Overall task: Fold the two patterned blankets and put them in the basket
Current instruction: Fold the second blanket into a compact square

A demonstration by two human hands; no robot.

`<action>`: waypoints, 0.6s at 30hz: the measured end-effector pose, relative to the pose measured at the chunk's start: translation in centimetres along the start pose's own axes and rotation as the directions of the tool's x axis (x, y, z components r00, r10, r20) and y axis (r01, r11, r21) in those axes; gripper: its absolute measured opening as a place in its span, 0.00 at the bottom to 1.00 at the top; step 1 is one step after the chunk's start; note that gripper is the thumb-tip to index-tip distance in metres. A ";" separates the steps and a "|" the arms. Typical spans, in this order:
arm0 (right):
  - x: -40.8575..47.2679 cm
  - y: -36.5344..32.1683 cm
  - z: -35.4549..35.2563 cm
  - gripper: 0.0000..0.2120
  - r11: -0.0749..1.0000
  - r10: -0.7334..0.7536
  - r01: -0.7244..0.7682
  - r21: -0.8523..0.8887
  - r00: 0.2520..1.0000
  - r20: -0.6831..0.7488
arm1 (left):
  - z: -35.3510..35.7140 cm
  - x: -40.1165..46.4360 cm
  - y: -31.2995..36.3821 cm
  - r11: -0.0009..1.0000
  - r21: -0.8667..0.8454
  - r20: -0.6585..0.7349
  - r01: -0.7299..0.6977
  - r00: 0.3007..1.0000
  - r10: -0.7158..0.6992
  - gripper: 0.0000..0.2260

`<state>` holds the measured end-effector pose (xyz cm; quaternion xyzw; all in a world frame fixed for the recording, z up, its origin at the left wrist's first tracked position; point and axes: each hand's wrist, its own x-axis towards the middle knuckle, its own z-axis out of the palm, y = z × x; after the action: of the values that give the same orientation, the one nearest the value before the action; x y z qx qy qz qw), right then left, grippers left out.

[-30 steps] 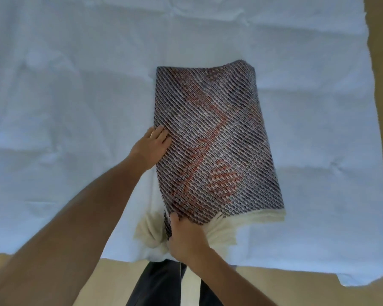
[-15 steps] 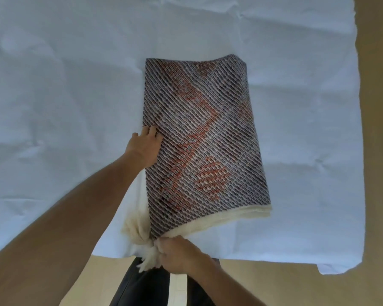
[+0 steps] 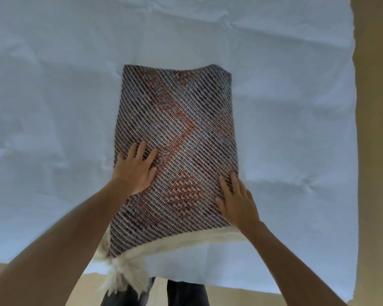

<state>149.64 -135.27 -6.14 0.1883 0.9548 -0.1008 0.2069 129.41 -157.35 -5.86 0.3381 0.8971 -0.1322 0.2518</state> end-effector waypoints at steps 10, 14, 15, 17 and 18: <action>13.5 0.6 -9.5 0.20 0.956 0.048 0.018 0.292 0.975 -0.217 | -8.7 8.8 -2.3 0.984 -0.142 -0.204 0.108 0.970 -0.136 0.25; 20.9 0.4 -13.4 0.24 0.952 0.012 0.063 0.298 0.970 -0.243 | -12.0 13.8 -5.0 0.978 -0.185 -0.244 0.097 0.959 -0.142 0.33; 22.5 0.2 -14.3 0.25 0.952 0.012 0.062 0.300 0.971 -0.239 | -12.8 15.1 -5.7 0.981 -0.176 -0.256 0.082 0.958 -0.126 0.33; 25.4 -0.4 -16.0 0.28 0.953 0.018 0.038 0.300 0.983 -0.184 | -13.9 17.3 -6.8 0.985 -0.162 -0.252 0.060 0.963 -0.100 0.34; 26.6 -0.8 -16.7 0.30 0.958 0.022 0.019 0.287 0.990 -0.140 | -14.3 18.4 -7.4 0.986 -0.159 -0.228 0.054 0.969 -0.090 0.32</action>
<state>120.96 -123.02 -2.67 0.2238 0.9421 -0.2246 0.1093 107.42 -147.06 -3.31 0.2984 0.9397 -0.0318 0.1639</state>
